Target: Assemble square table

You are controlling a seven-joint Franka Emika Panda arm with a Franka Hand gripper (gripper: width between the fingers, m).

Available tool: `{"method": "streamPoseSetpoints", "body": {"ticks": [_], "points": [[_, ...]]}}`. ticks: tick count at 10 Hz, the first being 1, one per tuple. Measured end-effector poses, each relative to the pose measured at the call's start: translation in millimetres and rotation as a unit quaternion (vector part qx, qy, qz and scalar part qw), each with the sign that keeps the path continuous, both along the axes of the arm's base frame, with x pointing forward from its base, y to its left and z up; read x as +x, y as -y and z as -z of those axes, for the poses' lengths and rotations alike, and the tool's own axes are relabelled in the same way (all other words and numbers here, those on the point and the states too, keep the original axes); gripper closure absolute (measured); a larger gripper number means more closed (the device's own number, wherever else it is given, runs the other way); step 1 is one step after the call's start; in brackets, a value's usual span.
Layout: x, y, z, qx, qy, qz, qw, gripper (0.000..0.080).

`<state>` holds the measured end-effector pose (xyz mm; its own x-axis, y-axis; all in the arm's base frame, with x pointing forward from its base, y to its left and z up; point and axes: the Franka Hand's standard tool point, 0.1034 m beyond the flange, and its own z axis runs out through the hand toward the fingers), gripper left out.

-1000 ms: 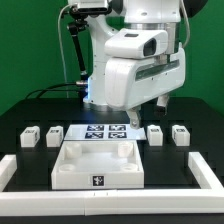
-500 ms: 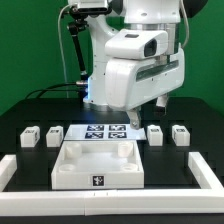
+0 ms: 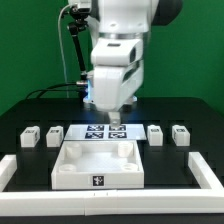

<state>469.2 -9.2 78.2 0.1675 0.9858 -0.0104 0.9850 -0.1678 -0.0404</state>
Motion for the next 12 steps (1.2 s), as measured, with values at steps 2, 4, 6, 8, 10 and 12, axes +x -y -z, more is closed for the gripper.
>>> {"method": "streamPoseSetpoints", "body": {"ticks": [2,4,6,8,10,12], "points": [[-33.0,9.6,29.4,0.009,0.011,-0.072,0.997,0.0150],[-40.1,19.4,57.3,0.017,0.014,-0.068,0.997,0.0150],[-39.1,25.8,69.3,0.020,0.010,-0.060,0.998,0.0150],[-39.0,26.3,69.9,0.020,0.010,-0.058,0.998,0.0176],[-39.2,26.4,70.1,0.020,0.009,-0.058,0.998,0.0361],[-39.3,26.4,70.3,0.020,0.009,-0.058,0.998,0.0497]]}}
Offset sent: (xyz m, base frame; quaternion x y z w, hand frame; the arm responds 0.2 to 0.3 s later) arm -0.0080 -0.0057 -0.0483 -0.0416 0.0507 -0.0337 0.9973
